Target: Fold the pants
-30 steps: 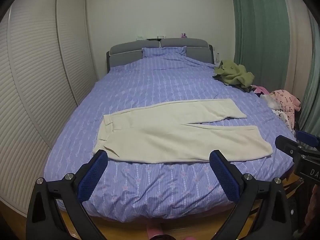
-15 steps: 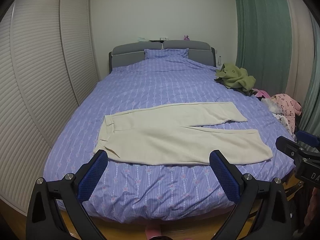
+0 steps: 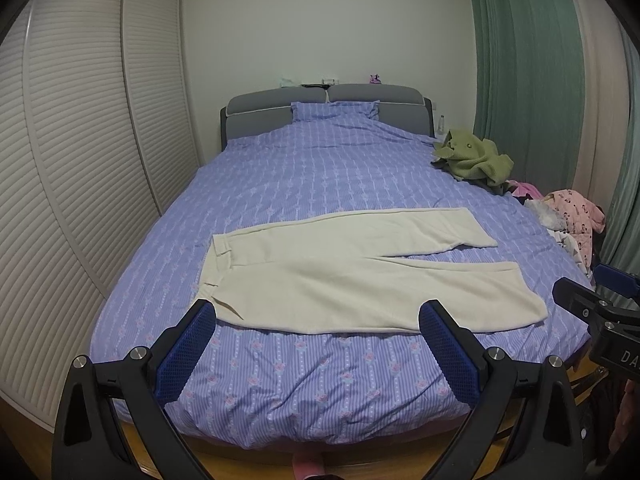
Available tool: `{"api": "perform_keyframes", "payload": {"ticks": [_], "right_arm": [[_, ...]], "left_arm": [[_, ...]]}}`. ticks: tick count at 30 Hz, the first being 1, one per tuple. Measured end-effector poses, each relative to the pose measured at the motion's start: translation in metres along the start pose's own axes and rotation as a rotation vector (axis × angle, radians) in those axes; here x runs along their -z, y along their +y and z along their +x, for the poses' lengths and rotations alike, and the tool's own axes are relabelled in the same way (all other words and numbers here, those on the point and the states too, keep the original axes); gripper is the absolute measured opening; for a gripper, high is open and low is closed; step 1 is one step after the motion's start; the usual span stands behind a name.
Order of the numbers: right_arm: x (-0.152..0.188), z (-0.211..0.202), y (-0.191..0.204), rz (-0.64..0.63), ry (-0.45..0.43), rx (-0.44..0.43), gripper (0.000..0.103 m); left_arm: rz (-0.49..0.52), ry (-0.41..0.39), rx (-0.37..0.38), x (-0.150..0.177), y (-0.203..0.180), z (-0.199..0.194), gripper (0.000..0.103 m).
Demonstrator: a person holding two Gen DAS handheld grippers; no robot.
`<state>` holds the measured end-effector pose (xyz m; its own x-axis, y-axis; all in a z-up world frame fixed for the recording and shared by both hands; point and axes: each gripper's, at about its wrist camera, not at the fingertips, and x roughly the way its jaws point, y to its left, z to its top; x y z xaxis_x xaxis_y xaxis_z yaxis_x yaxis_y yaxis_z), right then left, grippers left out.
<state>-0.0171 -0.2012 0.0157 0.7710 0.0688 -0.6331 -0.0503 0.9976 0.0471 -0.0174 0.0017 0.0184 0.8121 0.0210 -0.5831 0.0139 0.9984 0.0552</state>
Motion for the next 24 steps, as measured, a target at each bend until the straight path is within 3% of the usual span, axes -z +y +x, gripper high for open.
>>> {"api": "perform_keyframes", "payload": {"ticks": [24], "right_arm": [[-0.001, 0.002, -0.0008, -0.002, -0.006, -0.003, 0.085]], "left_arm": [[0.001, -0.004, -0.003, -0.0082, 0.0032, 0.0023, 0.103]]}}
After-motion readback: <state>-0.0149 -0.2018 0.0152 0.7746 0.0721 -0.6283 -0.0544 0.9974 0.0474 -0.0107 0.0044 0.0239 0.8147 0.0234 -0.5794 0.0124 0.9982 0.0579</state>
